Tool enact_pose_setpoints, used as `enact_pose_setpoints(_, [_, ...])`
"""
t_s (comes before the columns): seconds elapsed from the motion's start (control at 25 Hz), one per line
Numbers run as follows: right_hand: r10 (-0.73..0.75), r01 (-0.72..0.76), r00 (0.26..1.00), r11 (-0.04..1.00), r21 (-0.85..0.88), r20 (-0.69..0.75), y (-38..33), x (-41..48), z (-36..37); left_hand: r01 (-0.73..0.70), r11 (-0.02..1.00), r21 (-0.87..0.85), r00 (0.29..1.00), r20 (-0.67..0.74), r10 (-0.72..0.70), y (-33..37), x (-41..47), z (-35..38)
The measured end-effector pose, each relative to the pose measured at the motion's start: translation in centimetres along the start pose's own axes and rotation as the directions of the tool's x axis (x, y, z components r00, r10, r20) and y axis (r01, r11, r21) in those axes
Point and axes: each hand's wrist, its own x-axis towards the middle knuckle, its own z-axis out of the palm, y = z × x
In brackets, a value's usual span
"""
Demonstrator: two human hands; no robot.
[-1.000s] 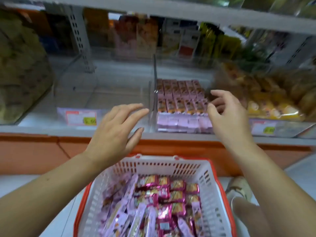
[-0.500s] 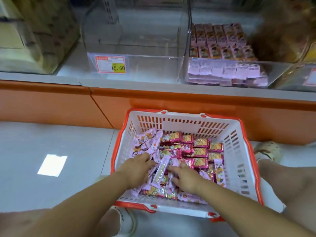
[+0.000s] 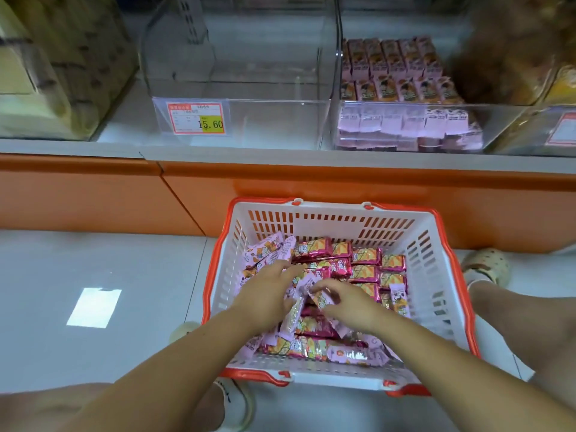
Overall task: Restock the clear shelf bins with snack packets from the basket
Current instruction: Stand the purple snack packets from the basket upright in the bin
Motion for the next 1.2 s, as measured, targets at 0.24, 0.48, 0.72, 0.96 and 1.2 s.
enact_pose_setpoints(0.24, [0.016,0.035,0.985,0.958,0.284,-0.173,-1.8,-4.2,-5.9,-0.073,0.979,-0.192,0.981,0.161,0.105,3.7,2.3,-2.0])
enact_pose_setpoints(0.48, [0.172,0.189,0.919,0.595,0.781,-0.354,-1.7,-5.0,-6.4,0.148,0.788,-0.598,0.973,0.23,-0.009,5.9,2.8,-2.1])
enact_pose_setpoints(0.72, [0.189,0.222,0.909,0.534,0.816,-0.371,-1.0,-5.4,-6.5,0.15,0.717,-0.68,0.967,0.252,0.036,6.5,3.0,-1.9])
enact_pose_setpoints(0.96, [0.185,0.22,0.904,0.572,0.79,-0.386,-0.4,-5.0,-6.5,0.157,0.721,-0.675,0.962,0.27,0.043,7.3,3.3,-2.4])
enact_pose_setpoints(1.2, [0.091,0.269,0.889,0.69,0.672,-0.449,-2.7,-6.4,-7.3,0.013,0.689,-0.724,0.995,0.08,0.065,9.0,3.4,-5.1])
